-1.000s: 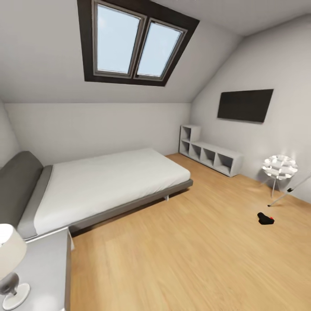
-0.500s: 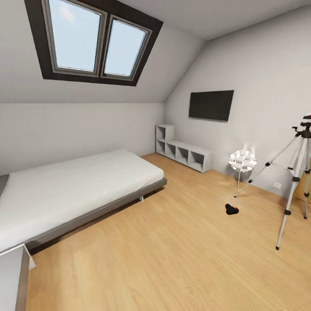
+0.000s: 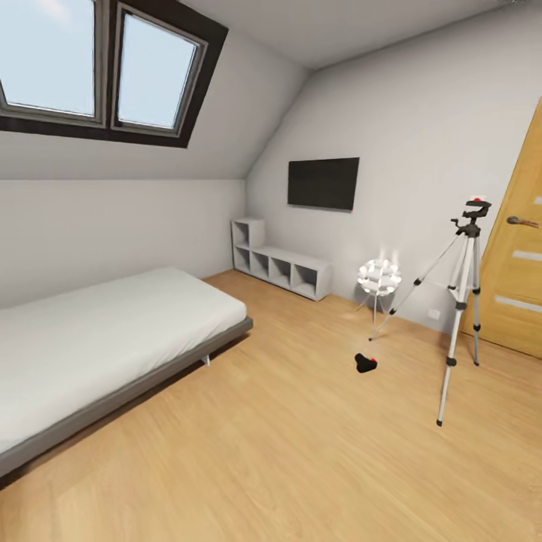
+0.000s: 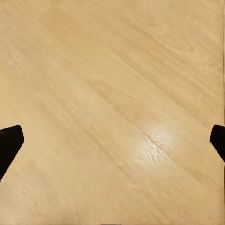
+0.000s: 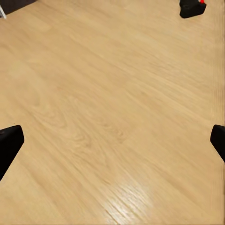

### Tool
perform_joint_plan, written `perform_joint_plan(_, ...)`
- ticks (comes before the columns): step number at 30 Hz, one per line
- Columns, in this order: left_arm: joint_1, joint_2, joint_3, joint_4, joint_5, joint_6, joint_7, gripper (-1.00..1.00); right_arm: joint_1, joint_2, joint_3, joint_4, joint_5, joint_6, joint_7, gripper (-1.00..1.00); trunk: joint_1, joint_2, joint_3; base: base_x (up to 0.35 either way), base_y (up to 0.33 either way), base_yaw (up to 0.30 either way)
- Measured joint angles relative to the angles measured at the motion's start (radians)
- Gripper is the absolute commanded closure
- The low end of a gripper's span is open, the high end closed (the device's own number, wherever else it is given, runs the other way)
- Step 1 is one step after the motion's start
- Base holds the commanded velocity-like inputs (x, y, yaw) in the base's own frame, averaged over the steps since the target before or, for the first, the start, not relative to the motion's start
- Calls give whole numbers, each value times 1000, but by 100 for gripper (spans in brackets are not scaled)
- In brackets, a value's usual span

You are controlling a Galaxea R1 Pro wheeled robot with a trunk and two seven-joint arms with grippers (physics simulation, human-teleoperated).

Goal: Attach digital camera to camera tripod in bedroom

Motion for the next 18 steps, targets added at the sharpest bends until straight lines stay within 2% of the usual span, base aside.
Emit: perform_joint_plan(18,0,0,0,1,0,0,0,-100,0,0,0,0,0,0,0,-100,0,0,0,345,-1,-300)
